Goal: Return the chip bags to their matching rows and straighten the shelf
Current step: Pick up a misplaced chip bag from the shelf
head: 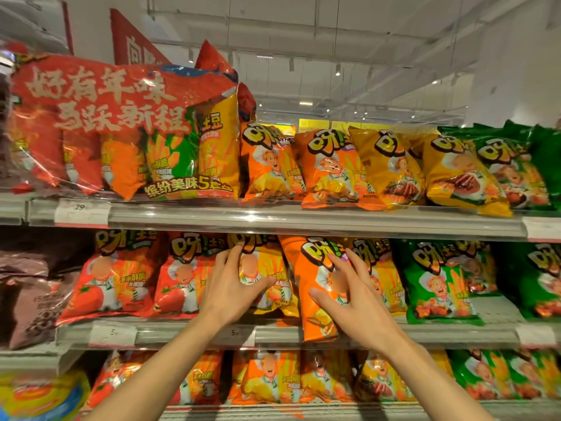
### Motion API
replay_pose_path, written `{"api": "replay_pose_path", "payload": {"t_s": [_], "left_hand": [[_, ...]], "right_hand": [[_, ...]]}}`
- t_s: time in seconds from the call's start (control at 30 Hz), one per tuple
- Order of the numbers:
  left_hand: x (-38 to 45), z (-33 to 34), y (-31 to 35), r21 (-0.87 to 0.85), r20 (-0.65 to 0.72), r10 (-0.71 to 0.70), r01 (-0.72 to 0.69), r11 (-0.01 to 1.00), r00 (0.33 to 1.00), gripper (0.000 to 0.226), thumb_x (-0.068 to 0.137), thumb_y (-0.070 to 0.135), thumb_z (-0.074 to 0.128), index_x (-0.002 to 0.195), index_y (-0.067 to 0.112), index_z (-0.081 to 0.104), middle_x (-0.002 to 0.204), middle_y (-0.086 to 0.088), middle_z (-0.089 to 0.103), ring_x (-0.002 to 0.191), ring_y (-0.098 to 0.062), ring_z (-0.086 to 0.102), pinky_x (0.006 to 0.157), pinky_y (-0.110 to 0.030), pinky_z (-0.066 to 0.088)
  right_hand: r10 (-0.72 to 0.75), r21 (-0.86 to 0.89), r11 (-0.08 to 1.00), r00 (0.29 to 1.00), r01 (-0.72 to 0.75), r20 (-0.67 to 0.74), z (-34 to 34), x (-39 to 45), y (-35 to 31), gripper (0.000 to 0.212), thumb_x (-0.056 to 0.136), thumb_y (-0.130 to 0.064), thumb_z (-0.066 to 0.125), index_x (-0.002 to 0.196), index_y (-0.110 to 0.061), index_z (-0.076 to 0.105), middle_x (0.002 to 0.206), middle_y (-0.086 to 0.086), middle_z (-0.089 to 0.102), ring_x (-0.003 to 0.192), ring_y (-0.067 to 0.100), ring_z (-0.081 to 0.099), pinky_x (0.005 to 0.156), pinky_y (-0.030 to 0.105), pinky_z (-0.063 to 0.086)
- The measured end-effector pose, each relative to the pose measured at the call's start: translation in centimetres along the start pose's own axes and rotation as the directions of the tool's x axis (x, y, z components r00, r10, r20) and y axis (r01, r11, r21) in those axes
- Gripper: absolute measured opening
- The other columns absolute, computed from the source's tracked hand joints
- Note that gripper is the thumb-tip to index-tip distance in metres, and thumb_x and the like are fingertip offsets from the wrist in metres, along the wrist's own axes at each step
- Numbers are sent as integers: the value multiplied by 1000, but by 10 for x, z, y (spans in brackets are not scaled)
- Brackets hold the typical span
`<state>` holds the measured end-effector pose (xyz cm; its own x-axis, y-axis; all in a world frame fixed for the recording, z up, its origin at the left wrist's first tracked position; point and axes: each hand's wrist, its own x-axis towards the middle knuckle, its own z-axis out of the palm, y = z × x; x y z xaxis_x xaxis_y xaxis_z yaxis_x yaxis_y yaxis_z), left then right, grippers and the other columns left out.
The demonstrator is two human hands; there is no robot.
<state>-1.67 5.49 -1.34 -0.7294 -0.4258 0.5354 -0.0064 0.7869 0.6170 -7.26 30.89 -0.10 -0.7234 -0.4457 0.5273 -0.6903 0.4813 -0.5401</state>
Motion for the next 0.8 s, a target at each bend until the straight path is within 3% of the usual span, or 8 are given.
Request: {"api": "replay_pose_path", "payload": {"t_s": [0.13, 0.23, 0.33, 0.53, 0.63, 0.73, 0.8], "left_hand": [[-8, -26, 0, -62, -25, 17, -18, 998, 1000, 105, 67, 76, 70, 153, 33, 27, 151, 1, 35, 135, -21, 41, 100, -35, 40], [-19, -49, -8, -51, -27, 19, -20, 998, 999, 105, 66, 77, 70, 153, 40, 24, 151, 4, 35, 135, -19, 42, 103, -41, 43], [-31, -73, -21, 3, -73, 10, -10, 1000, 997, 104, 65, 77, 70, 152, 42, 25, 147, 4, 39, 130, -18, 46, 98, -39, 46], [-48, -122, -52, 60, -125, -24, 32, 998, 992, 106, 62, 82, 65, 152, 43, 24, 145, 5, 38, 127, -18, 46, 96, -44, 48], [-55, -143, -65, 82, -161, -40, 53, 995, 986, 105, 61, 82, 65, 150, 43, 27, 141, 4, 40, 125, -19, 47, 95, -42, 48], [-61, -157, -76, 89, -169, -49, 65, 994, 984, 103, 61, 80, 67, 149, 44, 28, 139, 5, 40, 125, -18, 48, 94, -40, 47], [-65, -164, -83, 74, -164, -43, 56, 996, 985, 103, 61, 80, 68, 149, 45, 27, 139, 7, 39, 124, -17, 47, 95, -38, 46]], "right_hand": [[11, 6, 1000, 1000, -11, -8, 2, 0, -2, 76, 83, -70, 58, 148, -49, 25, 158, -28, 0, 146, 13, 22, 101, 27, 30], [15, 33, 999, 1000, -15, 6, 11, 0, -8, 77, 82, -71, 58, 149, -47, 27, 158, -27, 1, 144, 11, 27, 101, 27, 33], [-5, 69, 998, 999, 3, 32, 30, 3, -22, 76, 82, -69, 58, 148, -46, 28, 159, -23, 3, 139, 2, 31, 101, 25, 32], [-31, 189, 982, 994, 10, 109, 84, 29, -62, 79, 82, -74, 54, 149, -46, 25, 160, -22, 2, 144, 9, 22, 101, 25, 27], [-21, 211, 977, 992, -6, 123, 113, 51, -79, 77, 87, -69, 52, 151, -40, 23, 162, -12, 3, 146, 16, 21, 105, 26, 25], [31, 148, 988, 989, -52, 143, 135, 68, -81, 79, 91, -67, 45, 154, -29, 17, 163, 0, 4, 147, 25, 24, 112, 34, 25], [39, 15, 999, 986, -42, 162, 145, 72, -72, 79, 94, -66, 39, 155, -24, 13, 164, 8, 5, 149, 27, 16, 119, 40, 20]]}}
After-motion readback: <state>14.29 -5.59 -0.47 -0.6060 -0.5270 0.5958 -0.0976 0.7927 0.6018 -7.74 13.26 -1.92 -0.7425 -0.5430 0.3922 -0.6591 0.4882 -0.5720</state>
